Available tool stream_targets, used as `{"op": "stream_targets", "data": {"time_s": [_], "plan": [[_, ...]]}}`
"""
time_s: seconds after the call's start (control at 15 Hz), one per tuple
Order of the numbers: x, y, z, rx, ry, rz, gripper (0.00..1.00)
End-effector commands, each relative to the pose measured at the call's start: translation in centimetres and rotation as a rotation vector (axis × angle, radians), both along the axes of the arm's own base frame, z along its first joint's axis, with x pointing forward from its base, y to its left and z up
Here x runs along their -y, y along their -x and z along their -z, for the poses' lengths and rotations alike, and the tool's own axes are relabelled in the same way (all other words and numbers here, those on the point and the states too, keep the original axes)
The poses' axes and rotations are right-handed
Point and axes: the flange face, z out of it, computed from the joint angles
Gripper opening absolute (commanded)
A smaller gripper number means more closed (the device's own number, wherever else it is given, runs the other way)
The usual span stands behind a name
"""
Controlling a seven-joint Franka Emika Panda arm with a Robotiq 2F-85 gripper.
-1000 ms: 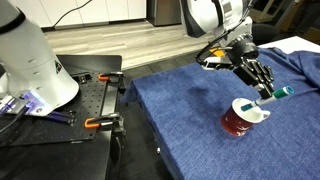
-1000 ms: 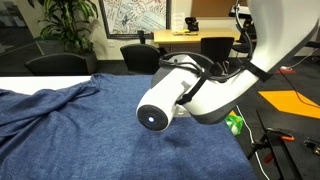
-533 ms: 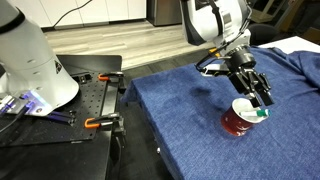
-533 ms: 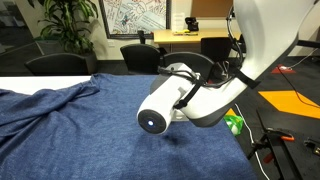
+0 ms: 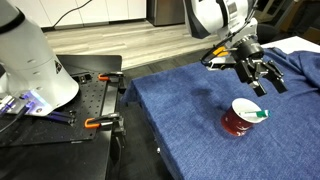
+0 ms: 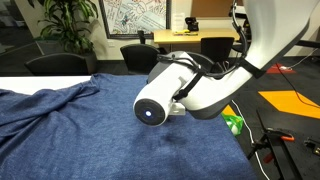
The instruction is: Place the green marker inside the red mug
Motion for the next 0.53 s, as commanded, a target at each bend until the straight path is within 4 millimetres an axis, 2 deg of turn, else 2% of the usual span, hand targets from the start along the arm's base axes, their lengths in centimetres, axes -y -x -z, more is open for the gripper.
{"op": "stream_targets", "data": {"time_s": [0.0, 0.2, 0.47], "plan": [[-0.7, 1.7, -4.9, 0.108, 0.006, -0.025, 1.00], [-0.9, 2.5, -7.8, 0.167, 0.009, -0.040, 1.00], [-0.9, 3.6, -10.5, 0.195, 0.016, -0.071, 1.00]]}}
